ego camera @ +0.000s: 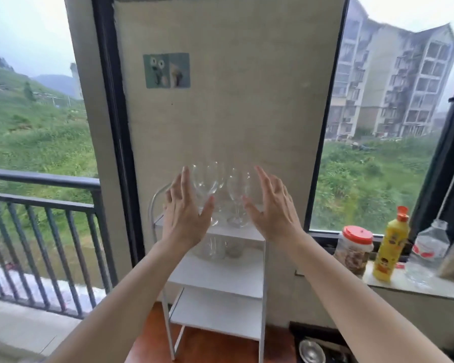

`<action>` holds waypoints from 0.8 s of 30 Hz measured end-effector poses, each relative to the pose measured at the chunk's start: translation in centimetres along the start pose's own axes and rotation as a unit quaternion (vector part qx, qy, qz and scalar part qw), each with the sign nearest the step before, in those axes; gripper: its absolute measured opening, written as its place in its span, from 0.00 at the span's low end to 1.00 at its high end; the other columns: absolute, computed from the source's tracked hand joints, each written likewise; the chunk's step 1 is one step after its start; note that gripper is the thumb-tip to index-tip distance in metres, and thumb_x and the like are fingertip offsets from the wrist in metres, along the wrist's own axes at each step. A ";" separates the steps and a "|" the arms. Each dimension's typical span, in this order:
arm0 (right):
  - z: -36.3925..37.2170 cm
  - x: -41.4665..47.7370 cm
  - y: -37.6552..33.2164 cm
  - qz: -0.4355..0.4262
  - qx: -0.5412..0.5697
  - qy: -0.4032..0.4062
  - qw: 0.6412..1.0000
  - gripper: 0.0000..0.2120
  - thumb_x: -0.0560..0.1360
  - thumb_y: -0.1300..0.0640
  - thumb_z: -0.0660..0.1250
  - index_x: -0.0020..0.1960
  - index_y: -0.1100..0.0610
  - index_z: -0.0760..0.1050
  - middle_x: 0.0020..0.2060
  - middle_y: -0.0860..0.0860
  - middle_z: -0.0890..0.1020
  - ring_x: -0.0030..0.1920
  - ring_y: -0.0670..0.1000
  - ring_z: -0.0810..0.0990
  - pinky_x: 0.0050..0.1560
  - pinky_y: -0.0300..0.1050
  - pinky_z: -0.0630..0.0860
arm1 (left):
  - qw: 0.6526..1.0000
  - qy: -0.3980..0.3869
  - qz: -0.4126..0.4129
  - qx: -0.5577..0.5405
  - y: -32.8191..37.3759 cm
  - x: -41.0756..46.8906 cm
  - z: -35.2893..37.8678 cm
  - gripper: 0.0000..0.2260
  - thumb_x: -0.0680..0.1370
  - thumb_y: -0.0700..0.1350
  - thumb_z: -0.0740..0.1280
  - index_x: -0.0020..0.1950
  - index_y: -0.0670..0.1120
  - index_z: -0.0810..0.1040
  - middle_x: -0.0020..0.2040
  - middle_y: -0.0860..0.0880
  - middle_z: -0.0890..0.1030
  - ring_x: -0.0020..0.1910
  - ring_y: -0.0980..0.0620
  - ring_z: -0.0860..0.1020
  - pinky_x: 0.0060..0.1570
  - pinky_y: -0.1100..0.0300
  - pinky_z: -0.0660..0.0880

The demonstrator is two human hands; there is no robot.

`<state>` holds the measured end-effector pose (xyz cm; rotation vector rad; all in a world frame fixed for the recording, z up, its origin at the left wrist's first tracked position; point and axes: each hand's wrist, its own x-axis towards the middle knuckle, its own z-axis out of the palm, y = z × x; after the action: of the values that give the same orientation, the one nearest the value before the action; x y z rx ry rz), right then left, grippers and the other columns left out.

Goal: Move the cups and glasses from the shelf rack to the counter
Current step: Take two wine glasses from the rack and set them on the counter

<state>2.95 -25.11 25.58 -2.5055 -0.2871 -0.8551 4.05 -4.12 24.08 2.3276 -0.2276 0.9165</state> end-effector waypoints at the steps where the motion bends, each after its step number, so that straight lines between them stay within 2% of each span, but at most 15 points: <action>1: 0.3 0.6 -0.1 0.004 0.001 -0.001 1.000 0.36 0.80 0.37 0.59 0.82 0.42 0.45 0.75 0.60 0.65 0.75 0.61 0.64 0.73 0.58 0.62 | 1.000 0.004 0.000 -0.003 0.0 0.9 0.4 0.37 0.79 0.63 0.59 0.80 0.55 0.40 0.79 0.42 0.55 0.75 0.40 0.57 0.72 0.41 0.58; 5: 1.9 2.3 -0.2 -0.005 -0.003 0.000 1.000 0.33 0.80 0.35 0.58 0.81 0.41 0.50 0.72 0.55 0.68 0.71 0.58 0.68 0.69 0.55 0.65 | 1.000 0.015 0.003 -0.016 -0.2 3.2 1.9 0.35 0.79 0.63 0.61 0.79 0.60 0.45 0.76 0.41 0.58 0.70 0.40 0.60 0.69 0.43 0.60; 8: 2.5 2.2 0.1 -0.011 0.015 0.005 1.000 0.28 0.79 0.35 0.59 0.77 0.40 0.58 0.68 0.51 0.72 0.67 0.56 0.72 0.66 0.52 0.67 | 0.999 0.031 0.006 -0.033 -0.4 3.3 2.7 0.32 0.79 0.62 0.63 0.77 0.59 0.51 0.73 0.42 0.62 0.66 0.41 0.63 0.66 0.45 0.62; 11: 2.8 1.9 0.3 -0.013 0.049 0.032 0.998 0.24 0.79 0.37 0.63 0.69 0.47 0.65 0.62 0.50 0.78 0.60 0.56 0.78 0.62 0.51 0.69 | 0.997 0.055 0.010 -0.060 -0.5 3.4 3.0 0.30 0.79 0.62 0.62 0.76 0.57 0.54 0.69 0.42 0.68 0.64 0.42 0.65 0.64 0.45 0.64; 14: 2.9 1.8 0.6 -0.014 0.063 0.051 0.997 0.22 0.79 0.41 0.65 0.64 0.54 0.65 0.60 0.49 0.79 0.54 0.56 0.81 0.57 0.48 0.67 | 0.994 0.071 0.010 -0.080 -0.5 3.4 3.3 0.29 0.79 0.62 0.61 0.75 0.54 0.54 0.67 0.42 0.69 0.64 0.42 0.68 0.63 0.44 0.67; 17: 2.9 1.6 0.7 -0.013 0.070 0.051 0.996 0.22 0.79 0.41 0.65 0.65 0.54 0.64 0.61 0.50 0.79 0.56 0.56 0.81 0.58 0.45 0.64 | 0.990 0.069 0.019 -0.124 0.2 3.2 3.4 0.29 0.79 0.62 0.62 0.73 0.53 0.54 0.66 0.42 0.68 0.61 0.43 0.73 0.56 0.48 0.71; 19: 2.7 1.4 0.7 -0.016 0.080 0.047 0.996 0.23 0.80 0.41 0.64 0.66 0.53 0.63 0.62 0.51 0.79 0.57 0.55 0.81 0.59 0.43 0.63 | 0.985 0.064 0.027 -0.155 0.6 3.1 3.3 0.27 0.78 0.62 0.62 0.71 0.55 0.54 0.65 0.43 0.68 0.55 0.46 0.76 0.51 0.54 0.72; 22: 2.4 1.0 0.4 -0.026 0.090 0.043 0.995 0.24 0.80 0.41 0.64 0.69 0.51 0.62 0.60 0.52 0.80 0.59 0.53 0.80 0.61 0.45 0.64 | 0.978 0.066 0.023 -0.196 1.1 2.5 2.9 0.26 0.78 0.63 0.61 0.70 0.58 0.55 0.63 0.44 0.67 0.50 0.54 0.77 0.45 0.69 0.69; 24: 2.1 0.7 0.1 -0.038 0.097 0.048 0.993 0.25 0.80 0.41 0.64 0.70 0.50 0.61 0.59 0.51 0.80 0.55 0.52 0.80 0.60 0.47 0.66 | 0.975 0.071 0.022 -0.210 1.3 1.8 2.3 0.26 0.76 0.64 0.60 0.70 0.58 0.55 0.62 0.43 0.67 0.48 0.54 0.77 0.45 0.65 0.74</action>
<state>4.64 -24.15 24.48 -2.2797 -0.4157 -0.9291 6.18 -6.42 24.64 1.8666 -0.3760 0.9488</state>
